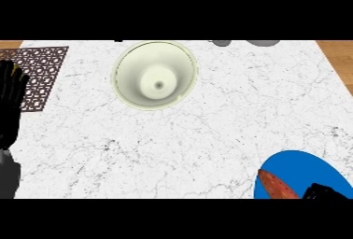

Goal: Pick the sweet potato from the plate and place it in the bowl

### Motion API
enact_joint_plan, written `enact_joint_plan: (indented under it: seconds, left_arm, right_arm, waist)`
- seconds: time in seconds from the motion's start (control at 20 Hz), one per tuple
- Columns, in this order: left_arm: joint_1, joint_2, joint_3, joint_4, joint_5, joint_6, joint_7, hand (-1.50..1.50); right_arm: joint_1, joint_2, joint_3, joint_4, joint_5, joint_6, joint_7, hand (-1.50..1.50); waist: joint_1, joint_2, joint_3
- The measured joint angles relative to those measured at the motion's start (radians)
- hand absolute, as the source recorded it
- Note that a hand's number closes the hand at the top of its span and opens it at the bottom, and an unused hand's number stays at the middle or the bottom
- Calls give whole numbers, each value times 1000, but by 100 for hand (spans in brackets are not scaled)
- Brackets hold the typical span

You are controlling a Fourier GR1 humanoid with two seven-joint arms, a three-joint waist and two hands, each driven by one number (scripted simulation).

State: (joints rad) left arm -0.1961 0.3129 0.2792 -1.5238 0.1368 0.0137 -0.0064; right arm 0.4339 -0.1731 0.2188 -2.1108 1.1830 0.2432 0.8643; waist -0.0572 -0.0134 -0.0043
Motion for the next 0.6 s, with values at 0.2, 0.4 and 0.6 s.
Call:
enact_joint_plan:
  seconds: [0.2, 0.4, 0.6]
  left_arm:
    - [-21, -7, -21, -8, -10, 5, 21, 0]
    - [-33, -16, -34, -14, -9, 4, 28, 0]
    - [-44, -13, -34, -2, -7, -4, 26, 0]
  right_arm:
    - [107, 8, 85, -237, 133, 24, 92, 150]
    - [79, 30, 205, -329, 248, 51, 117, 150]
    - [-20, 45, 309, -378, 360, 99, 118, 150]
  waist:
    - [14, 3, 1]
    - [34, 7, 1]
    - [49, 9, 0]
